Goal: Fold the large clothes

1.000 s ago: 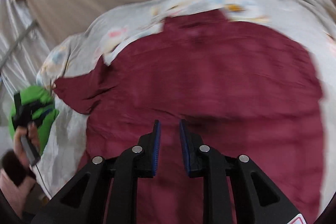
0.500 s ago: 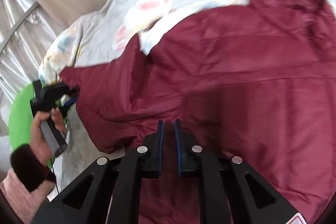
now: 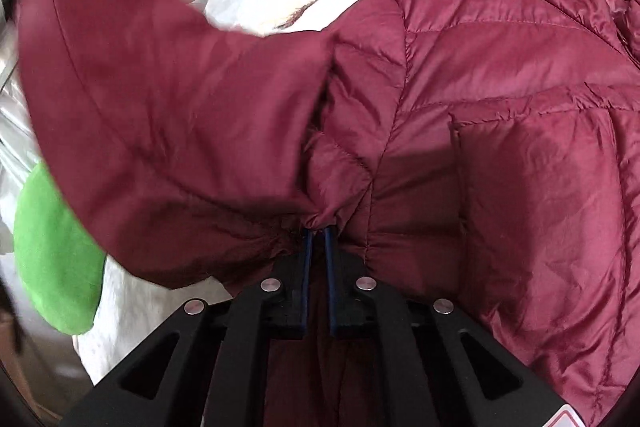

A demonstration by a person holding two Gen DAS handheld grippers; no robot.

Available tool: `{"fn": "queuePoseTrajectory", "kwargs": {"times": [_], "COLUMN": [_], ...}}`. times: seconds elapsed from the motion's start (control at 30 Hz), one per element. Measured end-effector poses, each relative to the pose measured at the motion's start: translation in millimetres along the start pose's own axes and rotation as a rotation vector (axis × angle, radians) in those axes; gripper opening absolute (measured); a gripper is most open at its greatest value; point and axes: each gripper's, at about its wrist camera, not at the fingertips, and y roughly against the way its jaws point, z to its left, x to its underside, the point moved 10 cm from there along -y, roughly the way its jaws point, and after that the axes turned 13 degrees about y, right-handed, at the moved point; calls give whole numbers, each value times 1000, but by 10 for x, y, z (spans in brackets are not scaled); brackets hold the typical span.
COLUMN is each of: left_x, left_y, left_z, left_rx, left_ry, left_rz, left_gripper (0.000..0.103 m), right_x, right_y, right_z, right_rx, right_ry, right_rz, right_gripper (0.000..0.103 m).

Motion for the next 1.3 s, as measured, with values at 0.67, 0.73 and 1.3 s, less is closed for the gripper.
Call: {"fn": "queuePoseTrajectory", "kwargs": {"times": [0.67, 0.73, 1.3], "left_x": [4244, 4401, 2508], "left_y": [-1838, -1764, -168], "left_z": [-486, -342, 1295], "left_rx": [-238, -269, -514], "left_ry": [-262, -251, 246], "left_rz": [714, 736, 269], "left_gripper": [4, 4, 73], "right_x": [1943, 2080, 998], "right_y": [2460, 2770, 2919], "right_z": [-1593, -1884, -3219], "right_rx": [75, 151, 270], "right_ry": [-483, -513, -533], "right_rz": [-181, -203, -265], "right_gripper": [14, 15, 64]}}
